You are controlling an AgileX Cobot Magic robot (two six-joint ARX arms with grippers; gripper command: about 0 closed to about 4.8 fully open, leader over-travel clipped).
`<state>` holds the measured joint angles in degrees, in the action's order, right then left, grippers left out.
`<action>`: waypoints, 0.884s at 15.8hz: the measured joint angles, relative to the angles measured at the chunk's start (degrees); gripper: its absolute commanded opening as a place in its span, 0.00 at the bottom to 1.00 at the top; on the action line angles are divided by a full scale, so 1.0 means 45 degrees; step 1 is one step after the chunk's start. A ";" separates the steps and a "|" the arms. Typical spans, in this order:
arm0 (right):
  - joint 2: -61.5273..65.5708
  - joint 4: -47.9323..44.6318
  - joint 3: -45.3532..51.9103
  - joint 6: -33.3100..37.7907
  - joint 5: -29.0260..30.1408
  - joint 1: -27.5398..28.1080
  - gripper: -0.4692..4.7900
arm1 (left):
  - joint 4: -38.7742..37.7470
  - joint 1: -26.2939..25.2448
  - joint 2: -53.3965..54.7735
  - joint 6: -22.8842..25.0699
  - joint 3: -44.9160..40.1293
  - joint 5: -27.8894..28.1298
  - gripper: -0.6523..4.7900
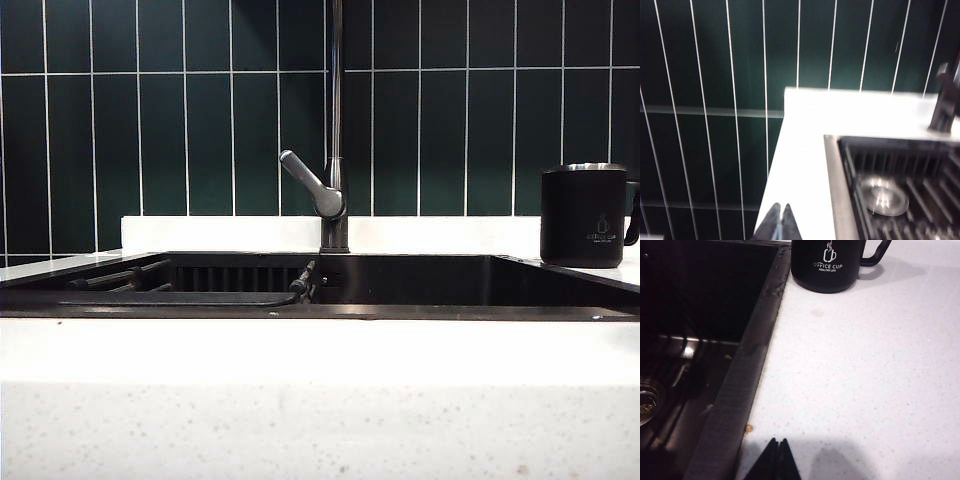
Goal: Pick up the mug next to the sink, go to the faucet to get some water, pour the water into the sink, and finally put the mug back to its place.
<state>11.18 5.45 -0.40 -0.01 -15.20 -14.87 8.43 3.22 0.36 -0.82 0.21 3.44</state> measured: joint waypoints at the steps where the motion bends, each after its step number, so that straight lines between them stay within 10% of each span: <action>1: 0.0000 0.0000 0.0000 0.0000 0.0005 0.0000 0.08 | 0.0083 0.0000 -0.0005 0.0000 0.0000 0.0000 0.11; 14: -0.1962 0.0092 0.0000 0.0000 0.0005 0.0554 0.08 | -0.0311 0.0000 0.0000 0.0000 -0.0005 -0.0005 0.11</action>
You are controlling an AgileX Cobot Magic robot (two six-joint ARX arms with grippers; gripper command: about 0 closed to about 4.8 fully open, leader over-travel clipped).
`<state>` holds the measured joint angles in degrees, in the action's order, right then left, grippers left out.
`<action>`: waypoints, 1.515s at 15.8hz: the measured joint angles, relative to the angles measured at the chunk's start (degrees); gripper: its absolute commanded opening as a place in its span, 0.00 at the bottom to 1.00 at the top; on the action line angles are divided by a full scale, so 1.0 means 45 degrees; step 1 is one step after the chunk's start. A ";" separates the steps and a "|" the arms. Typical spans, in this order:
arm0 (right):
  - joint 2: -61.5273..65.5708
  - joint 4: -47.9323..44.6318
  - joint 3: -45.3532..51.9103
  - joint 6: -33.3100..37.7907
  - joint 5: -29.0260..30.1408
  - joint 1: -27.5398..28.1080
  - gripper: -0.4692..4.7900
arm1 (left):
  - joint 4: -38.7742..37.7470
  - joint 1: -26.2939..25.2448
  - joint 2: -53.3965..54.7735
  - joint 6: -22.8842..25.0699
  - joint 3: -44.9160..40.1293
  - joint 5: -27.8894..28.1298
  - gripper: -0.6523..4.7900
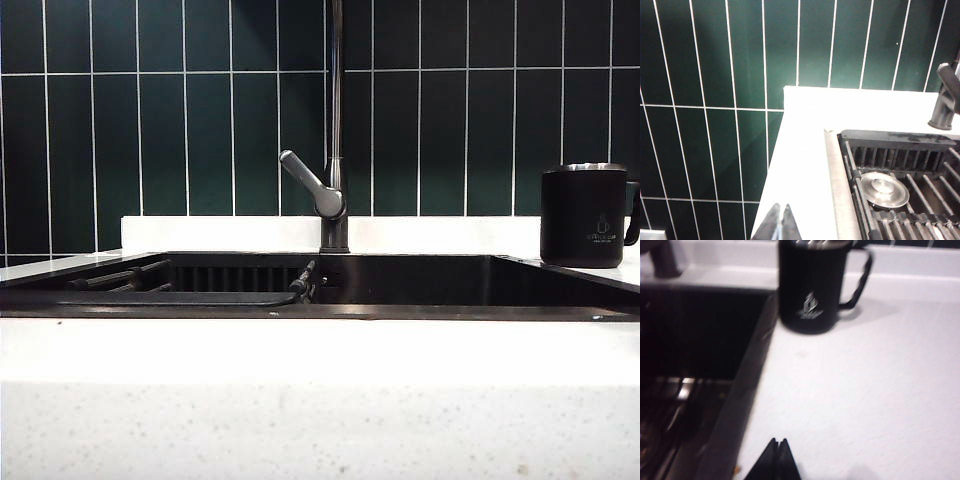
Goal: Pick up the mug next to the sink, go to the faucet to get some water, pour the water into the sink, and finally put the mug back to its place.
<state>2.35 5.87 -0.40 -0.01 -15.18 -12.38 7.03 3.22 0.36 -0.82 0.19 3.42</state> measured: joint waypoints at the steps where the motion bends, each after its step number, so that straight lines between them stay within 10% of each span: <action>1: -0.0369 0.0000 0.0000 0.0000 0.0000 0.0180 0.08 | -0.0078 0.0000 0.0000 0.0000 0.0000 0.0000 0.11; 12: -0.0515 -0.2079 0.0000 -0.0772 0.2390 0.3274 0.08 | -0.0092 0.0000 0.0005 0.0019 0.0000 0.0000 0.11; 24: -0.0515 -0.2186 0.0000 -0.0777 0.2472 0.3444 0.08 | -0.0092 0.0000 0.0005 0.0019 0.0000 0.0000 0.11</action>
